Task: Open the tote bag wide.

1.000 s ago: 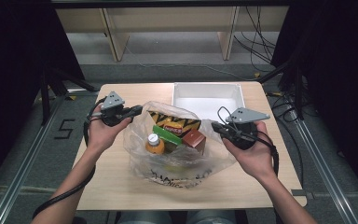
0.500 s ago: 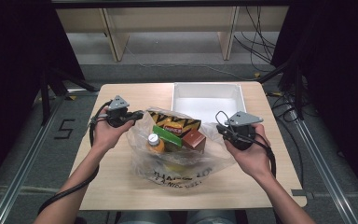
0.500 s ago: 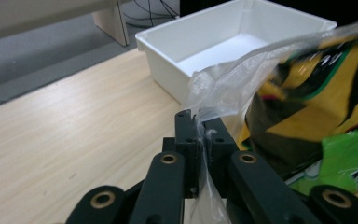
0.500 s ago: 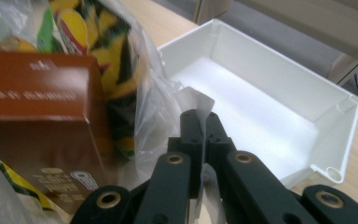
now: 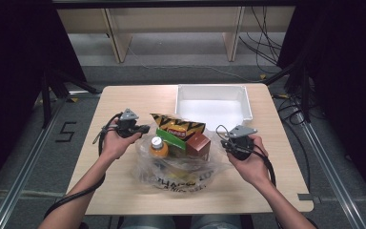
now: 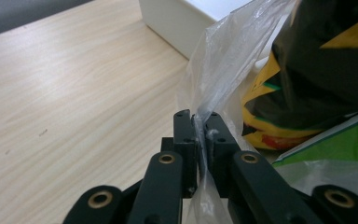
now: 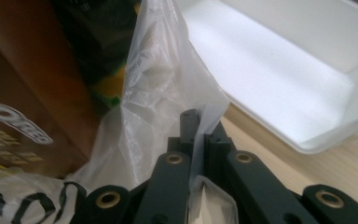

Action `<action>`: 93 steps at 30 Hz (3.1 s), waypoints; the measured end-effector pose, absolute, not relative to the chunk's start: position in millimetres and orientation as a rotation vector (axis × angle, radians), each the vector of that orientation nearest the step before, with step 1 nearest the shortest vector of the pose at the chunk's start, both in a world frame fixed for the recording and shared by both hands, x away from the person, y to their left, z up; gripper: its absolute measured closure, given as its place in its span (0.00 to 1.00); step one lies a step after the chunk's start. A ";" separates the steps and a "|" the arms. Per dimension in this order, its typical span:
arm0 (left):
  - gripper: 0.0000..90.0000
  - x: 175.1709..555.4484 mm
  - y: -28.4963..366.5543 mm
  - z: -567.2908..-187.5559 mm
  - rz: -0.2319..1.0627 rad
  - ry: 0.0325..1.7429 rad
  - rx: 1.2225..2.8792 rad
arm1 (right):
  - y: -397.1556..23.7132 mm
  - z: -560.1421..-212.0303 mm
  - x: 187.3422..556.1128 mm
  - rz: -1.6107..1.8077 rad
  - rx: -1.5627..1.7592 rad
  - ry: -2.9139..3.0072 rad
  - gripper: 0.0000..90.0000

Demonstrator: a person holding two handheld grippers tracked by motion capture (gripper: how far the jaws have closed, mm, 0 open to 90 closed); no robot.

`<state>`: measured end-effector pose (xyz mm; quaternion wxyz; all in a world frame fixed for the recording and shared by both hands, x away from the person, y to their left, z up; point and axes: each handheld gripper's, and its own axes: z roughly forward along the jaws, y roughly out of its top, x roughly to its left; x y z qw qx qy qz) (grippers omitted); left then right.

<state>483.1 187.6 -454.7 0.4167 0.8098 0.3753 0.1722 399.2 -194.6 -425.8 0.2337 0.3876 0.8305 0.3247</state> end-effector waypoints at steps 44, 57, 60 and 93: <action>0.48 440.3 222.9 -429.9 0.469 1.023 1.902 | -209.2 -418.6 384.1 1.034 1.078 2.221 0.60; 0.47 413.0 223.6 -421.3 0.341 0.952 1.910 | -206.0 -388.3 351.4 1.067 0.988 2.194 0.56; 0.47 410.8 222.0 -429.8 0.278 0.920 1.947 | -209.1 -398.7 352.5 1.012 0.973 2.239 0.62; 1.00 430.8 200.7 -495.9 0.266 1.016 2.358 | -219.1 -475.0 400.9 0.658 1.152 2.472 1.00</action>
